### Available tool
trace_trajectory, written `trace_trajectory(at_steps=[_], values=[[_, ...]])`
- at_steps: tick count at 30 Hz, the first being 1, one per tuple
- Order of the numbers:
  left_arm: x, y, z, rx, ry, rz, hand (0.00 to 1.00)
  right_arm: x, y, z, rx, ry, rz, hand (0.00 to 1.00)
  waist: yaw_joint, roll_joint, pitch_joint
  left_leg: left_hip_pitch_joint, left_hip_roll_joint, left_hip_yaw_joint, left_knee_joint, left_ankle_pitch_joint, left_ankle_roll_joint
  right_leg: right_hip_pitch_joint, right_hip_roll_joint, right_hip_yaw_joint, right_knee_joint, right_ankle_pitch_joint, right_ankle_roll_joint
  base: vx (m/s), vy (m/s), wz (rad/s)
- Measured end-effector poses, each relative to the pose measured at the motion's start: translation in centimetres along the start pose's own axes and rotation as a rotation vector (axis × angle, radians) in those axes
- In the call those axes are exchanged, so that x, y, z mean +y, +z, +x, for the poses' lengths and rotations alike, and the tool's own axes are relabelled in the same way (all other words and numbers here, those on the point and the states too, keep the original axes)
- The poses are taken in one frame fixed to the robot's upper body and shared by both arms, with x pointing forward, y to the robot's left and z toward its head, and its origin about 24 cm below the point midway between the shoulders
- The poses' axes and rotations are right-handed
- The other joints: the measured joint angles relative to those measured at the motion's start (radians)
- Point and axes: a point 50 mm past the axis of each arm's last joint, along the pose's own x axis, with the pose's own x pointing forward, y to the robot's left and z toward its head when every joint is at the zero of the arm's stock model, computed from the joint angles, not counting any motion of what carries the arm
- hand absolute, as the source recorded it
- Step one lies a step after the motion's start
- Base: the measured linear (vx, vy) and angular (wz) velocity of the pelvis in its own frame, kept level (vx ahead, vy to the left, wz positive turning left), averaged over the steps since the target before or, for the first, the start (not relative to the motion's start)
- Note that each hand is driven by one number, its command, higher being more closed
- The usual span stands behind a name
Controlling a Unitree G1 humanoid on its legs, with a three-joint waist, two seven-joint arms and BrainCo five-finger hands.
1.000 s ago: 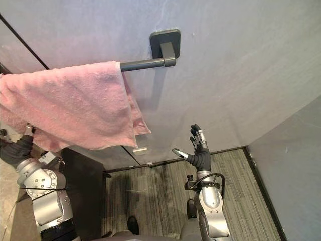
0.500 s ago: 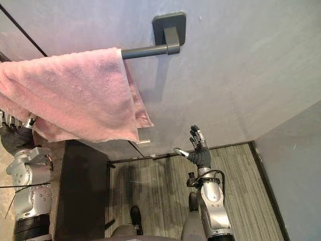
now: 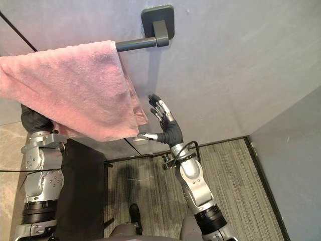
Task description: Organize washtable
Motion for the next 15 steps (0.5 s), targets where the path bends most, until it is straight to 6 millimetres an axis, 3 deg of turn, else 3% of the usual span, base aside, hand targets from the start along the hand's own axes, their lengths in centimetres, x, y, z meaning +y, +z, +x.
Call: trace_trajectory(at_steps=[6, 15], values=[[-0.9, 0.1, 0.1, -0.011, -0.039, -0.021, 1.00, -0.6, -1.3, 1.2, 0.062, -0.003, -0.060, 0.00, -0.004, 0.008, 0.004, 0.019, -0.003, -0.012, -0.030, 0.019, 0.001, 0.016, -0.001, -0.016, -0.001, 0.000, 0.000, 0.00, 0.004, 0.06], [-1.6, -0.1, 0.2, -0.015, -0.044, -0.056, 1.00, -2.4, -0.4, 3.8, 0.041, -0.029, -0.125, 0.00, 0.001, 0.025, 0.013, 0.032, -0.002, -0.033, -0.050, 0.041, 0.001, 0.034, -0.002, -0.039, -0.001, 0.000, 0.000, -0.02, 0.003, 0.08]])
